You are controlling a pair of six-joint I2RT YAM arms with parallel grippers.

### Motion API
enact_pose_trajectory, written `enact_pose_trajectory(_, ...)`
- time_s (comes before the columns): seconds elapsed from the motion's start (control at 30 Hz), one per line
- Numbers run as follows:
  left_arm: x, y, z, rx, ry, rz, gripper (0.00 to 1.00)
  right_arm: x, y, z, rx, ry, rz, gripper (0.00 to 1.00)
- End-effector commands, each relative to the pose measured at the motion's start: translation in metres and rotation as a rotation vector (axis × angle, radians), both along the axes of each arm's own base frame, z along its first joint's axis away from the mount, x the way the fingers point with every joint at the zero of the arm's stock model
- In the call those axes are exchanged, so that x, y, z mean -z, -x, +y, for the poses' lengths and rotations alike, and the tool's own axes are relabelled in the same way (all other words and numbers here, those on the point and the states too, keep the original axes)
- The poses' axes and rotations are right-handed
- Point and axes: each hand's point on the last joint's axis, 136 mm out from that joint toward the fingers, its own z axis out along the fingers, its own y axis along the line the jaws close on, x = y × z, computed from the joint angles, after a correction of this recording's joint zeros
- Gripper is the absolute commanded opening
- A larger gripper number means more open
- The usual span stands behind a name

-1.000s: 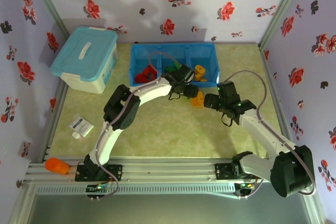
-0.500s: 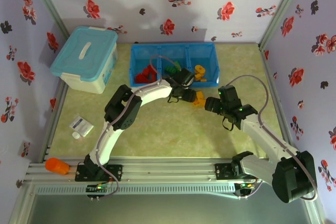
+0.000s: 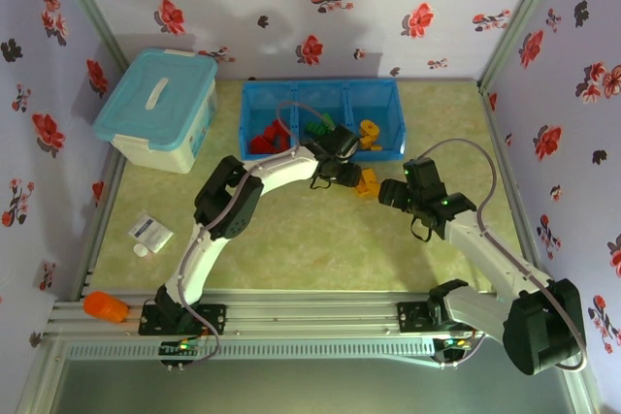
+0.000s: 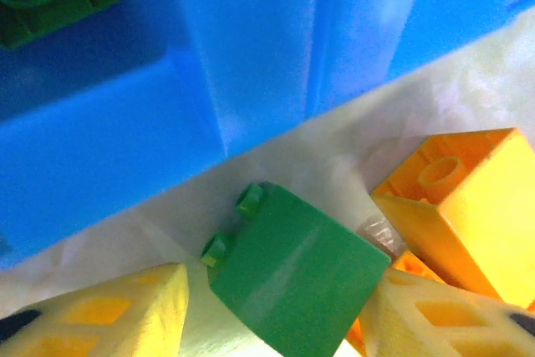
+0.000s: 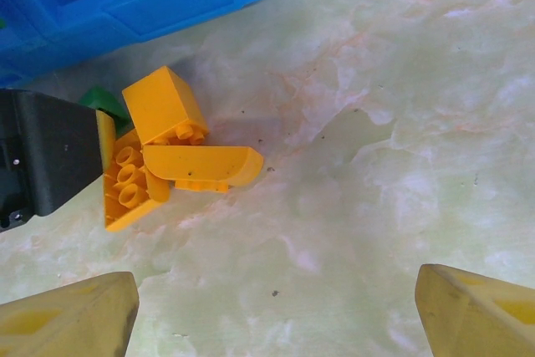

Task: Sort the legos into containers by color
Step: Pick up the lego from the center of the table.

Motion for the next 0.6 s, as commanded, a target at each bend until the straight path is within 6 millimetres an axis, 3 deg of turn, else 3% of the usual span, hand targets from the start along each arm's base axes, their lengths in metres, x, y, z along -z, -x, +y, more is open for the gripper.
enact_pose_trajectory(0.0, 0.009, -0.002, -0.001, -0.006, -0.004, 0.03, 0.52, -0.005, -0.004, -0.001, 0.026, -0.017, -0.016, 0.86)
enact_pose_trajectory(0.23, 0.013, 0.002, 0.005, -0.016, -0.027, 0.04, 0.37, -0.002, -0.002, -0.001, 0.026, -0.023, -0.015, 0.86)
enact_pose_trajectory(0.43, 0.013, 0.009, 0.019, -0.036, -0.058, 0.041, 0.32, 0.001, 0.0, -0.001, 0.029, -0.029, -0.007, 0.86)
enact_pose_trajectory(0.57, 0.001, 0.017, 0.027, -0.045, -0.055, 0.021, 0.31, 0.003, 0.003, -0.001, 0.032, -0.039, -0.008, 0.86)
